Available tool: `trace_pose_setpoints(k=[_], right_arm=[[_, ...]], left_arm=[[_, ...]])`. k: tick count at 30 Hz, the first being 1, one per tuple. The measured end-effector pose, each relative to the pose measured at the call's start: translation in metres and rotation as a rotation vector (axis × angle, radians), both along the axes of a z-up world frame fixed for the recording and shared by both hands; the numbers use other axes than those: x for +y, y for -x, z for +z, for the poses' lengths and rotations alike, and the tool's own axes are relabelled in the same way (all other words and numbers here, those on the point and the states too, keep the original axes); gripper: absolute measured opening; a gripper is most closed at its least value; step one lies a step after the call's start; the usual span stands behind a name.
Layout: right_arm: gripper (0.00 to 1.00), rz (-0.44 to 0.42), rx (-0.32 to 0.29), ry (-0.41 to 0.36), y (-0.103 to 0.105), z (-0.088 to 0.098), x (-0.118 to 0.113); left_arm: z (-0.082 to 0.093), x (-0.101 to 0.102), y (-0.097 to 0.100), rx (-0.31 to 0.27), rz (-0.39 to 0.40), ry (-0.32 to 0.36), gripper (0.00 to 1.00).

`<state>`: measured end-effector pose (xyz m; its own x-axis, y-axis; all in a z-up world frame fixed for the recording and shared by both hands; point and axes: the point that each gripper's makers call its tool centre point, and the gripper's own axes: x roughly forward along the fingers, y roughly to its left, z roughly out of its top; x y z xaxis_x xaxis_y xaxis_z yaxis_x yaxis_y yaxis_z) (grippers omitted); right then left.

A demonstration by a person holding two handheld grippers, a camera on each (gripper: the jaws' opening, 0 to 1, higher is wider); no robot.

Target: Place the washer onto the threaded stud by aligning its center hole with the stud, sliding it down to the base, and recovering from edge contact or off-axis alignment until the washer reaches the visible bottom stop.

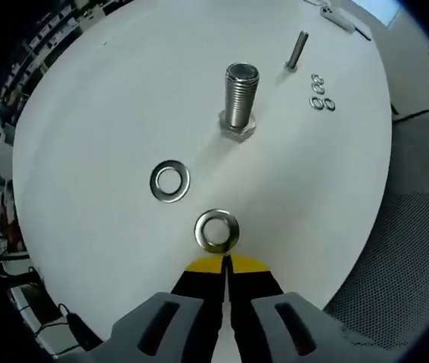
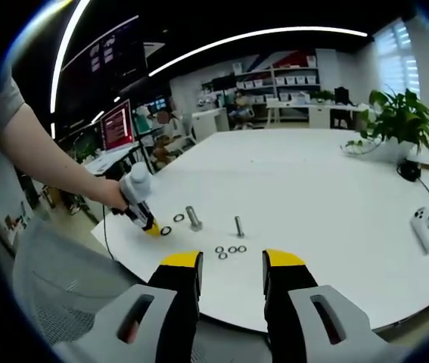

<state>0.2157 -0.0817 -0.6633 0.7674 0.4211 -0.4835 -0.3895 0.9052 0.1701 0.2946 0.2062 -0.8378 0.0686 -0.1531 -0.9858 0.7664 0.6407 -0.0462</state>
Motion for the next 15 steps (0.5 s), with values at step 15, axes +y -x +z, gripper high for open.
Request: trace_pose_setpoints(k=[15], right_arm=[[0.34, 0.001, -0.002, -0.001, -0.0001, 0.0002, 0.0002]], left_arm=[[-0.002, 0.0054, -0.0074, -0.025, 0.02, -0.027, 0.21]])
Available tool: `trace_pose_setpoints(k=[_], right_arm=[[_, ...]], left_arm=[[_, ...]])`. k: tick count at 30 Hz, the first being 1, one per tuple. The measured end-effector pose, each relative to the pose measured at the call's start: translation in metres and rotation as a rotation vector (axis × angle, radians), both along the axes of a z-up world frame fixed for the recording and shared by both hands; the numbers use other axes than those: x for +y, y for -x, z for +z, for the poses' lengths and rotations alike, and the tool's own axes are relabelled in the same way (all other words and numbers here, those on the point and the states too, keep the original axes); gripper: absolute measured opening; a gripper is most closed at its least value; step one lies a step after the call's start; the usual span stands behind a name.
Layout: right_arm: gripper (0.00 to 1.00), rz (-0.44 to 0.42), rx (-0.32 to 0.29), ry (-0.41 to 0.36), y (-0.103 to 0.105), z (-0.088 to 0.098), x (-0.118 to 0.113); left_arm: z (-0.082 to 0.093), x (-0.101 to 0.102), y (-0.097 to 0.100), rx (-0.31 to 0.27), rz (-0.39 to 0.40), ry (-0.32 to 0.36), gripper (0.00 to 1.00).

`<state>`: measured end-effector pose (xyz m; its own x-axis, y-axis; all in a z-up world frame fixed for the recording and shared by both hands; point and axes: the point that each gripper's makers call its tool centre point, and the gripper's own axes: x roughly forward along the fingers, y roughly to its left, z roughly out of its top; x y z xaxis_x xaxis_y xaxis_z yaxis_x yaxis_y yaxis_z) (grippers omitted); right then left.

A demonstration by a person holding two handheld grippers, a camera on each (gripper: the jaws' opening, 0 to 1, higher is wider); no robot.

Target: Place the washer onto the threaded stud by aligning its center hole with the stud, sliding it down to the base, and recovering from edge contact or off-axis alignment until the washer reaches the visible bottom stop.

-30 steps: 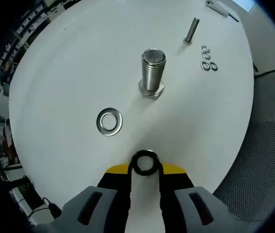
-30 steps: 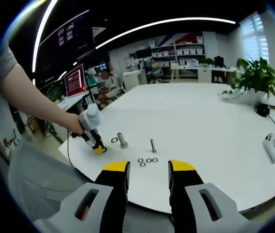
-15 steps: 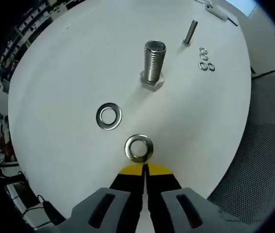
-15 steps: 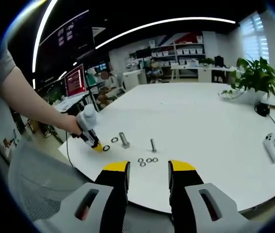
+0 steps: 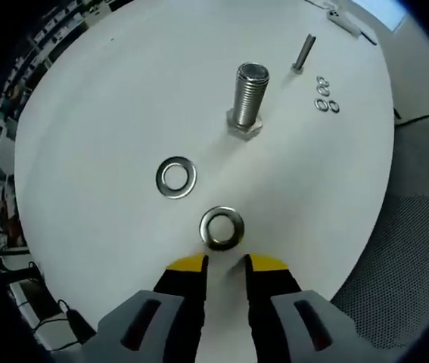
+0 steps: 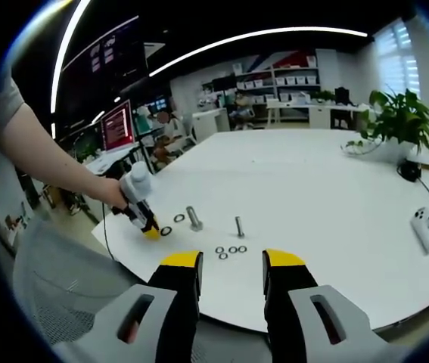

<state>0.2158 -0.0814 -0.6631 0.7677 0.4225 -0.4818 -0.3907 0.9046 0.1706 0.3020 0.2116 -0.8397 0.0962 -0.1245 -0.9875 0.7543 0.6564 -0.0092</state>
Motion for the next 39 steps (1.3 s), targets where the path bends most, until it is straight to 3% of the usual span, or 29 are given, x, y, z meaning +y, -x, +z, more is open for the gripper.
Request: trace_pose_setpoints(k=[16, 21, 27, 29, 39], right_arm=[[0.33, -0.001, 0.003, 0.008, 0.0, -0.001, -0.001], [0.33, 0.0, 0.004, 0.01, 0.0, -0.001, -0.001], [0.33, -0.004, 0.001, 0.0, 0.0, 0.0, -0.001], [0.33, -0.001, 0.001, 0.003, 0.0, 0.0, 0.0], [0.33, 0.002, 0.004, 0.002, 0.001, -0.001, 0.0]], left_arm=[[0.0, -0.019, -0.015, -0.021, 0.006, 0.029, 0.31], [-0.001, -0.017, -0.015, 0.003, -0.04, -0.012, 0.3], [-0.001, -0.018, -0.016, 0.021, -0.031, -0.041, 0.29], [-0.001, -0.018, -0.015, 0.021, -0.038, -0.047, 0.21], [-0.001, -0.016, -0.015, 0.009, -0.016, -0.032, 0.18]])
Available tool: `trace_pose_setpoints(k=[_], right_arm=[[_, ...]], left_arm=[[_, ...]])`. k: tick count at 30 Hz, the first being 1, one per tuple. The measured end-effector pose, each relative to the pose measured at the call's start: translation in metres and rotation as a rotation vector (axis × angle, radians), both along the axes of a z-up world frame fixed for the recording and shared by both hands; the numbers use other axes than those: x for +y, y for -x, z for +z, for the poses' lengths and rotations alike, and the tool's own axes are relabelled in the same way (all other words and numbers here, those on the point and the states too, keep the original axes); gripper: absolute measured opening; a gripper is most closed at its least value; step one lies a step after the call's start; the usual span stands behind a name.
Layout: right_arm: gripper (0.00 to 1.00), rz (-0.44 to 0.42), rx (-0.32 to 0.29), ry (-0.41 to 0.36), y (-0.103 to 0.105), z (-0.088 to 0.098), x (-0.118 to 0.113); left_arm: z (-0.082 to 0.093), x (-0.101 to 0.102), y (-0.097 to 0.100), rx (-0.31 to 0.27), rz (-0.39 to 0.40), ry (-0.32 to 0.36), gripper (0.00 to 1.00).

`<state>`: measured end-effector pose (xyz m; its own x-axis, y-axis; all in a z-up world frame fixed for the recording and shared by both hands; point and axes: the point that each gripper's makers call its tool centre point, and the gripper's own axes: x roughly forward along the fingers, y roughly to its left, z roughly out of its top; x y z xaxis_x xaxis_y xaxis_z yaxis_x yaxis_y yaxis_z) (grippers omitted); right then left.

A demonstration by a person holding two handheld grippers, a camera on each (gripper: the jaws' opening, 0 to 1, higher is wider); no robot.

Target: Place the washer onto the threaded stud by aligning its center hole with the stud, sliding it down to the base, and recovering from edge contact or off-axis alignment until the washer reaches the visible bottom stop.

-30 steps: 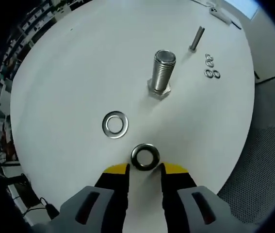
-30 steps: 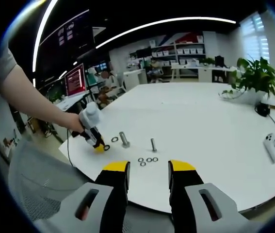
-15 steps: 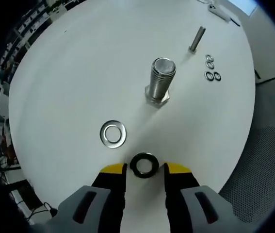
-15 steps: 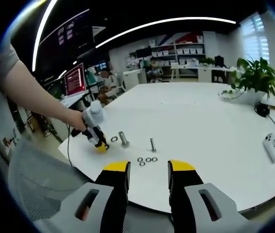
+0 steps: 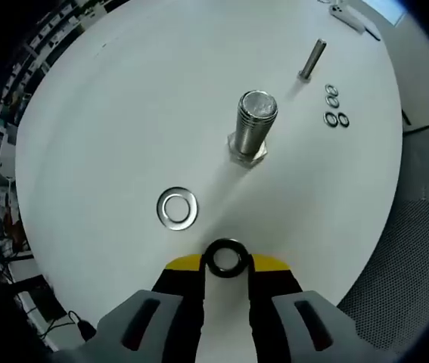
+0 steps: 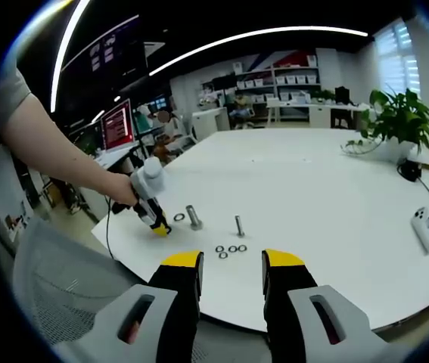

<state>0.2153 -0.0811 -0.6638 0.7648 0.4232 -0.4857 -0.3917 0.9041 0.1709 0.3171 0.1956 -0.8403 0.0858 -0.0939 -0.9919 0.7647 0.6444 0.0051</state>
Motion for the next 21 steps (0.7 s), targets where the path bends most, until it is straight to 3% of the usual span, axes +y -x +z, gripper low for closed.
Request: trace_pose_setpoints(k=[5, 21], right_arm=[[0.34, 0.002, -0.001, -0.008, 0.0, 0.001, 0.001], [0.34, 0.002, 0.002, -0.004, 0.0, 0.0, 0.001]], left_arm=[[0.0, 0.0, -0.001, 0.005, 0.028, 0.017, 0.18], [0.011, -0.001, 0.001, -0.016, -0.057, 0.015, 0.18]])
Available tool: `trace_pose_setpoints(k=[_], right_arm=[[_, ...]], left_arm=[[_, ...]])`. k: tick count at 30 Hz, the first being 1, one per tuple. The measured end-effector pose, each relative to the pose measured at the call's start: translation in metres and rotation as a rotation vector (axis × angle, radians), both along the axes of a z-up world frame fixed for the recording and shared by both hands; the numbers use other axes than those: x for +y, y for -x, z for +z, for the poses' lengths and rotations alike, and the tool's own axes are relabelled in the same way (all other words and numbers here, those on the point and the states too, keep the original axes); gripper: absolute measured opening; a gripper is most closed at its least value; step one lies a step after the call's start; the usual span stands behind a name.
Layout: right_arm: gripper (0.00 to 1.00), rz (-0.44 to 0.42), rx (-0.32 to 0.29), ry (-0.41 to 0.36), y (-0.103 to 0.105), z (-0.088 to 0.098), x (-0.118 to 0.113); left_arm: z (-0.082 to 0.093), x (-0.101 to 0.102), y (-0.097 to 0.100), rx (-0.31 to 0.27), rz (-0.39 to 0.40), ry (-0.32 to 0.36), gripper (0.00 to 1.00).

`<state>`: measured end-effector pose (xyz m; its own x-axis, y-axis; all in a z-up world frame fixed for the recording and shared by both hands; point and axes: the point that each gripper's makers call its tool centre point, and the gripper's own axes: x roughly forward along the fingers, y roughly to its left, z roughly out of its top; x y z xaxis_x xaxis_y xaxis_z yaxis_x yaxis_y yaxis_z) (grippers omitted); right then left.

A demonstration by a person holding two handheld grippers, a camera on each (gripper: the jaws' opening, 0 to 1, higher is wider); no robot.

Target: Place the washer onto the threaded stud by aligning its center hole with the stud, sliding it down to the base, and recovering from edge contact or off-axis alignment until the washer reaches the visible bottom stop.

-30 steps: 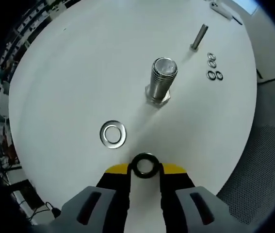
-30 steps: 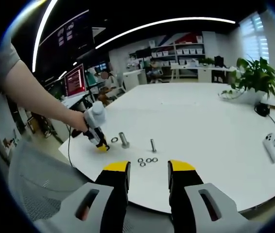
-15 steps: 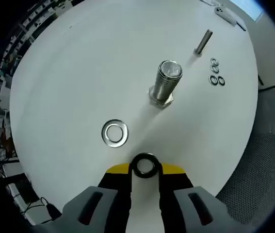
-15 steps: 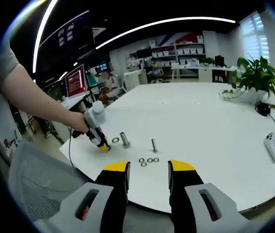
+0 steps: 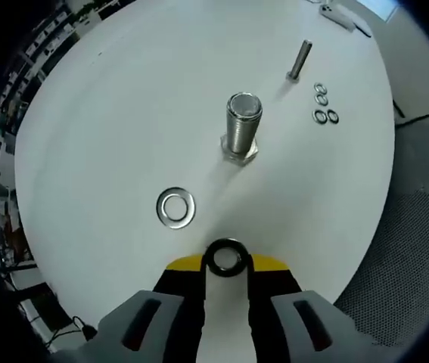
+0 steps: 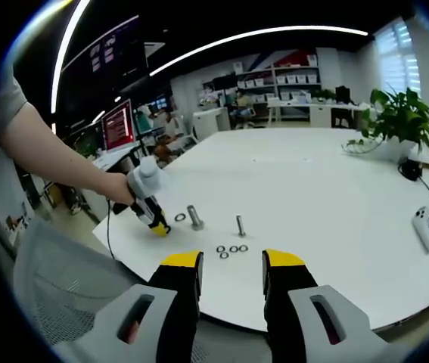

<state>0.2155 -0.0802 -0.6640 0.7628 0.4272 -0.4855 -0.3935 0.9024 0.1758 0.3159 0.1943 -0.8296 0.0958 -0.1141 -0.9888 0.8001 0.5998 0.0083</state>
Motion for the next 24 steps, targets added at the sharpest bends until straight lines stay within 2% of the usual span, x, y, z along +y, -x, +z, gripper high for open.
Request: trace_pose_setpoints(k=[4, 15, 17, 24], right_arm=[[0.34, 0.0, 0.0, 0.001, 0.0, 0.0, 0.0], [0.34, -0.002, -0.002, 0.0, 0.0, 0.0, 0.0], [0.34, -0.002, -0.001, 0.0, 0.0, 0.0, -0.001], [0.34, -0.001, -0.001, 0.002, 0.0, 0.0, -0.001]], left_arm=[[0.009, -0.004, -0.007, -0.019, -0.021, 0.012, 0.18], [0.047, -0.037, -0.029, -0.08, -0.077, 0.097, 0.18], [0.056, -0.046, -0.034, -0.111, -0.114, 0.116, 0.18], [0.069, -0.064, -0.041, -0.138, -0.139, 0.144, 0.18]])
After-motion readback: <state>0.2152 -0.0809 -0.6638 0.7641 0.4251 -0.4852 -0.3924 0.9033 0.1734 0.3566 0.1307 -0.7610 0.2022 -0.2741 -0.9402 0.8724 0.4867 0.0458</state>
